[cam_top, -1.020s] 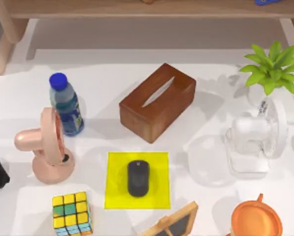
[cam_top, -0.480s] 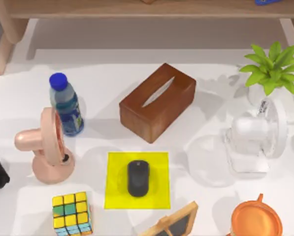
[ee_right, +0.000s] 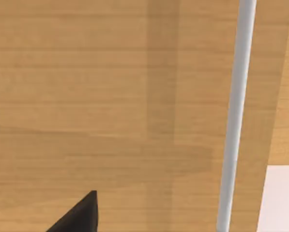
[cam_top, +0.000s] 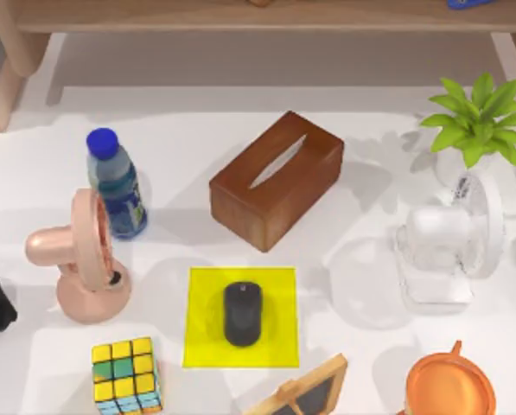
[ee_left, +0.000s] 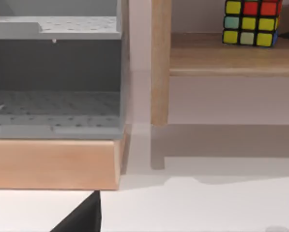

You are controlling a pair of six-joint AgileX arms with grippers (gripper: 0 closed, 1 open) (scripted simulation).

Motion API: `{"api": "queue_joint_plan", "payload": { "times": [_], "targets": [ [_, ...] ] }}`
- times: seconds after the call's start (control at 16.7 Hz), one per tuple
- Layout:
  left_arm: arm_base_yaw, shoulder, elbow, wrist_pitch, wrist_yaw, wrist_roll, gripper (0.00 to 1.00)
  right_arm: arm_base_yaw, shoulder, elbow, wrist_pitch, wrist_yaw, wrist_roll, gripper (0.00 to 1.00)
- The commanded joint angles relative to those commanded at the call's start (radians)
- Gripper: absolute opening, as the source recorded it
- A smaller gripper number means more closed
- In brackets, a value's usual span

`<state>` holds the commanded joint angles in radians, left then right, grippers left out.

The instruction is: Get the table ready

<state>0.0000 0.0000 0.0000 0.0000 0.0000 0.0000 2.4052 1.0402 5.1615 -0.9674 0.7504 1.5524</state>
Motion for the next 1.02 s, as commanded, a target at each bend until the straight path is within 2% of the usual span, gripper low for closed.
{"api": "queue_joint_plan", "payload": {
  "times": [0.72, 1.02],
  "targets": [
    [0.000, 0.000, 0.000, 0.000, 0.000, 0.000, 1.00, 0.060, -0.034, -0.082, 0.047, -0.059, 0.001, 1.00],
    [0.000, 0.000, 0.000, 0.000, 0.000, 0.000, 1.00, 0.060, -0.034, -0.082, 0.047, -0.059, 0.001, 0.62]
  ]
}}
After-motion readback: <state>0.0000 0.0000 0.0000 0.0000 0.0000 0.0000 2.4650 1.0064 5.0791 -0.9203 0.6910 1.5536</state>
